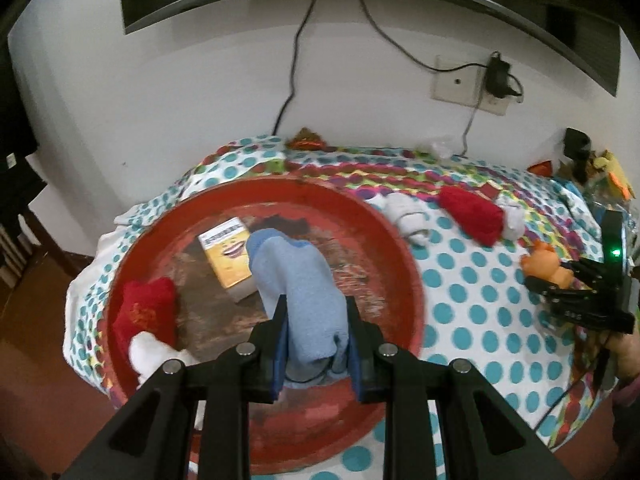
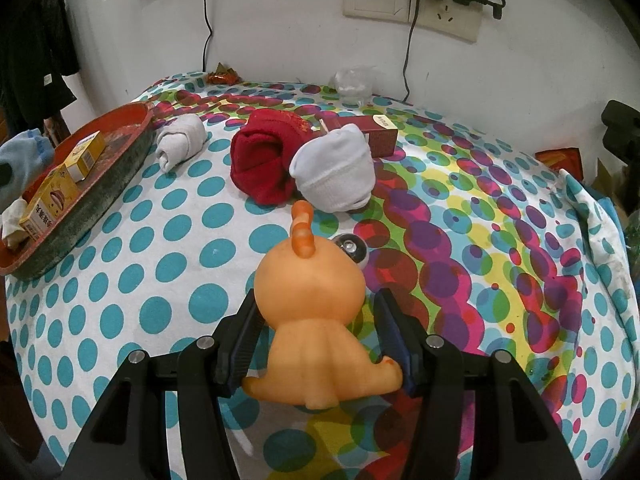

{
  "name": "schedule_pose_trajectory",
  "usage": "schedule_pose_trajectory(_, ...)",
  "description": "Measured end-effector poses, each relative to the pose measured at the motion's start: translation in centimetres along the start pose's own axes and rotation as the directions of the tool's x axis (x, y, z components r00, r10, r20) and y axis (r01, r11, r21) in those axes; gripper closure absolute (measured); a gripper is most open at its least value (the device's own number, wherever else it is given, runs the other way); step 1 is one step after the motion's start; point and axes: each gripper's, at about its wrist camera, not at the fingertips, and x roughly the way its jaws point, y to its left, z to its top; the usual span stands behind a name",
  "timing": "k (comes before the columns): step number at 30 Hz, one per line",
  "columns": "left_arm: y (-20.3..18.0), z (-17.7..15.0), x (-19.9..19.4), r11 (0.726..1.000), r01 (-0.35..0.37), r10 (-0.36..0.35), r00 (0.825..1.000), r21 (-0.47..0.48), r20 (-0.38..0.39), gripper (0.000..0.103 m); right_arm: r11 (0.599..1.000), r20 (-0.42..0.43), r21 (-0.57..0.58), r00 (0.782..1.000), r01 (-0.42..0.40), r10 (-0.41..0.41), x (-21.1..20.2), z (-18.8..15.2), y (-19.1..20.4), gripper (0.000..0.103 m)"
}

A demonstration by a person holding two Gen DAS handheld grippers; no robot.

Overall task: Organize objects
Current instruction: 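Carry the blue sock onto the red tray and open the left tool while the right tool holds the duck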

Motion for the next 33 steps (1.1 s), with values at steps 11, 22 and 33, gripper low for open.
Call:
schedule_pose_trajectory(11, 5.4, 0.6, 1.6, 0.994, -0.08, 0.078, 0.997, -0.08, -0.027, 0.079, 1.0, 0.0, 0.0, 1.0, 0.0, 0.0, 0.0, 0.0, 0.1, 0.049)
schedule_pose_trajectory(22, 9.3, 2.9, 4.3, 0.984, -0.13, 0.124, 0.991, -0.123, -0.053, 0.078, 1.0, 0.0, 0.0, 1.0, 0.001, -0.001, 0.0, 0.0, 0.0, 0.049)
schedule_pose_trajectory(33, 11.5, 4.7, 7.2, 0.982, -0.157, 0.149, 0.985, -0.104, -0.081, 0.078, 1.0, 0.0, 0.001, 1.0, 0.0, 0.0, 0.0, 0.0, 0.1, 0.048)
